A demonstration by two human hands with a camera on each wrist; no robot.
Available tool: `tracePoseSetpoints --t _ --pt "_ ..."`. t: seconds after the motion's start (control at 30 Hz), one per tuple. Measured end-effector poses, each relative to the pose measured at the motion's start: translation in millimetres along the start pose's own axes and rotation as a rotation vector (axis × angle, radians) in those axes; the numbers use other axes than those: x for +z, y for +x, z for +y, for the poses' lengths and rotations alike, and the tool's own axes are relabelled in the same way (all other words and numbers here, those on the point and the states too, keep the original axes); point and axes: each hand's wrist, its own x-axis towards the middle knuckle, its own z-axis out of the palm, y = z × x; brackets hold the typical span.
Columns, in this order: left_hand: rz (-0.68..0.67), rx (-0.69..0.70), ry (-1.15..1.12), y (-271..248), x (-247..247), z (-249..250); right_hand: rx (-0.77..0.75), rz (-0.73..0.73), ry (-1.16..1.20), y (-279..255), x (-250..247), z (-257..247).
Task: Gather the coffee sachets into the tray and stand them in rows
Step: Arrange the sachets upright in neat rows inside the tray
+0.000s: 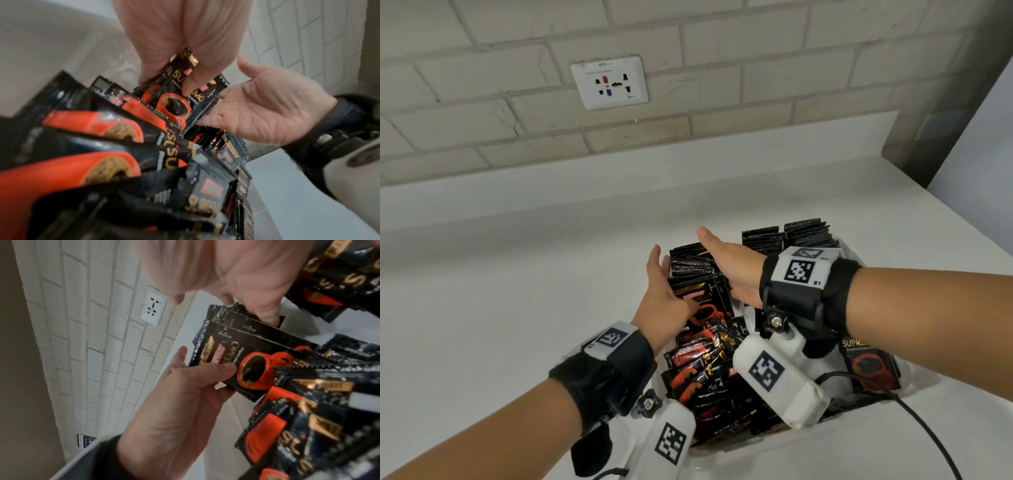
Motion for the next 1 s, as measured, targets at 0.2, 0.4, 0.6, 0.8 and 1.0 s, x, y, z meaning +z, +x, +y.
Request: tracePoseSetpoints --t 0.2,0.4,0.6,0.8,1.0 --pt "0.091 0.046 0.059 -3 2 -7 -0.012 0.015 -0.022 0 10 4" --pt "0.203 0.022 0.011 -1 4 -9 -0.02 0.057 0.107 2 14 10" --pt "0.152 -0.057 0.009 -1 8 -14 0.007 0.084 0.227 3 19 19" --pt "0.104 -0.061 -0.025 2 11 -12 0.052 0.064 0.229 4 26 25" --pt "-0.009 -0.181 -0.071 -2 9 -7 0.02 0.069 0.24 10 31 25"
